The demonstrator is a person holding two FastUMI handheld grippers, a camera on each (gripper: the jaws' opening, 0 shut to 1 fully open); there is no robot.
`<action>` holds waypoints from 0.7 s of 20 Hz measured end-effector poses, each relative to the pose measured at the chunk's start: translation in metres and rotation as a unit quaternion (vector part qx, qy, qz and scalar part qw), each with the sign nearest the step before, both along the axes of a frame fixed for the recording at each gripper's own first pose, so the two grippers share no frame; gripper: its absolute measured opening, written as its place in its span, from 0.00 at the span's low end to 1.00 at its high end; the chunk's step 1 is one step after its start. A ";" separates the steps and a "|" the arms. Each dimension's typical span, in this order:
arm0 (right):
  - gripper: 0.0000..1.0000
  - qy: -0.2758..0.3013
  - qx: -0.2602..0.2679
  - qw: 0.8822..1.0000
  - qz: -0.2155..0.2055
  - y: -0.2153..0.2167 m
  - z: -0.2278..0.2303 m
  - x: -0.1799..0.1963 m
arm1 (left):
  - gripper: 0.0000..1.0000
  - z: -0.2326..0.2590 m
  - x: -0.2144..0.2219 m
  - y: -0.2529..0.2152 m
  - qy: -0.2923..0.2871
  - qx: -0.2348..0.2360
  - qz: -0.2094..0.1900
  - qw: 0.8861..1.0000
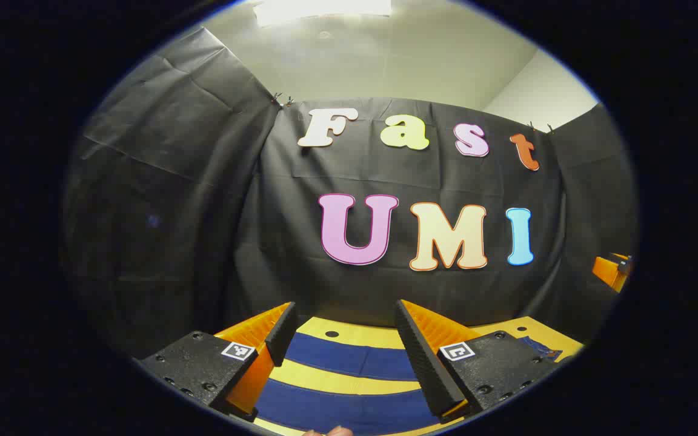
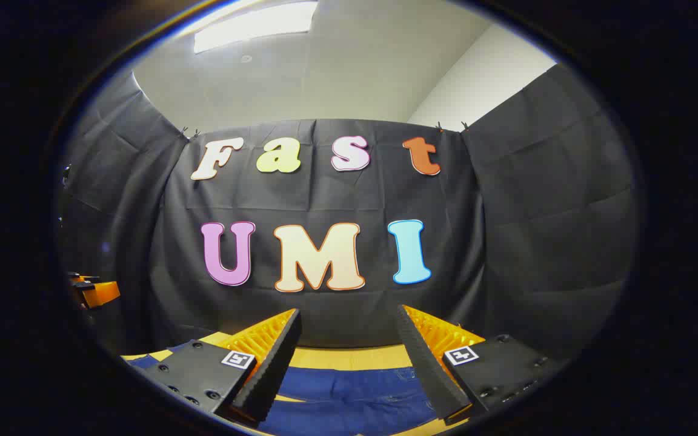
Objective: Grasp the waist and the cuffs of the jeans and fold them to make the two legs overlap; first hold the waist and fold one-third of the jeans toward the cuffs, then hold the cuffs and fold the remaining one-third in the same direction to finish folding.
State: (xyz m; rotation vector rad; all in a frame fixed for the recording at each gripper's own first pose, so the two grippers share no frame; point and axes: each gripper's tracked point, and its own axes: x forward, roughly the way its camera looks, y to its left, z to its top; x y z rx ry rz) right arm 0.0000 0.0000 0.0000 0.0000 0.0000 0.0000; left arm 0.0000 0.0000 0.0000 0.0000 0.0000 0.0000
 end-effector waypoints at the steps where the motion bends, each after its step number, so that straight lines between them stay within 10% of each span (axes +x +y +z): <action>1: 0.97 0.001 0.000 1.000 0.001 0.001 -0.001 0.002 | 0.93 0.002 0.000 0.000 -0.002 -0.002 -0.001 1.000; 14: 0.97 0.006 -0.007 1.000 0.009 0.013 -0.005 0.009 | 0.95 -0.011 -0.002 0.010 0.013 0.019 -0.006 1.000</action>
